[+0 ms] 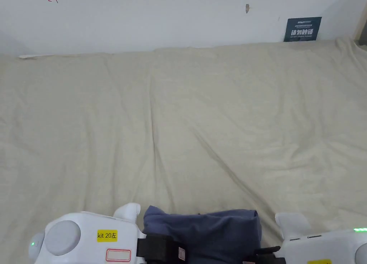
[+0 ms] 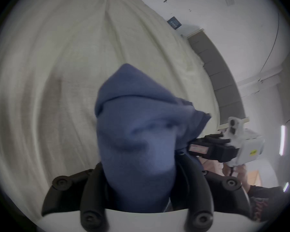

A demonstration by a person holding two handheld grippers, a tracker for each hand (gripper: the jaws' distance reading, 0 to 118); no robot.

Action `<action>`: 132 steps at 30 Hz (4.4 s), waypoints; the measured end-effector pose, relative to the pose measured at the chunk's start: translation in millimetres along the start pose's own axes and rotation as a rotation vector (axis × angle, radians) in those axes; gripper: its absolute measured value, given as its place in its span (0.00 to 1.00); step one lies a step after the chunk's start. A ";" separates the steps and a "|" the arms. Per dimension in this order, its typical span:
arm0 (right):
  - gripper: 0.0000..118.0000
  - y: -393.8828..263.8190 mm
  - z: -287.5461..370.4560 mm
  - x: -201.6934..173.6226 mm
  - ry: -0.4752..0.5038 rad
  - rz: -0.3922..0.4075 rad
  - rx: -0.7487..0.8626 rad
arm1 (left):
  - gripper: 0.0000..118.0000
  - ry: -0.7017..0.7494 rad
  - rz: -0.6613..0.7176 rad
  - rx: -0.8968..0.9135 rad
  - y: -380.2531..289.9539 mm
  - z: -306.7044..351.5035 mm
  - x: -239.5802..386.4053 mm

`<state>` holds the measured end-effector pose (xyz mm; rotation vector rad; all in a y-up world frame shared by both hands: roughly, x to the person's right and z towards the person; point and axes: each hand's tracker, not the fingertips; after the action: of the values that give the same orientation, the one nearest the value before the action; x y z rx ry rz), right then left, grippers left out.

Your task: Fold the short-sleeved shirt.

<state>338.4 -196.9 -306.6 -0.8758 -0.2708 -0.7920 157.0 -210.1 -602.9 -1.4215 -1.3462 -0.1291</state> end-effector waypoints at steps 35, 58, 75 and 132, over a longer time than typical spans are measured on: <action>0.00 20.7 -2.1 -81.4 -0.068 0.054 0.046 | 0.99 1.182 0.143 0.151 38.5 326.3 -238.3; 0.00 -27.1 161.8 -79.7 -0.297 0.221 0.892 | 0.00 0.544 -0.267 1.196 -84.3 155.5 122.7; 0.00 -67.8 144.8 -65.2 -0.531 0.250 1.141 | 0.00 0.811 -0.418 1.300 -126.3 108.8 153.8; 0.85 -59.1 161.6 -106.4 -0.587 0.227 0.896 | 1.00 0.777 -0.428 1.220 -117.8 119.8 147.8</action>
<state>238.3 -41.0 -225.5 -0.2472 -0.9417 -0.1252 51.6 -61.5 -472.8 -0.0017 -0.7511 -0.0909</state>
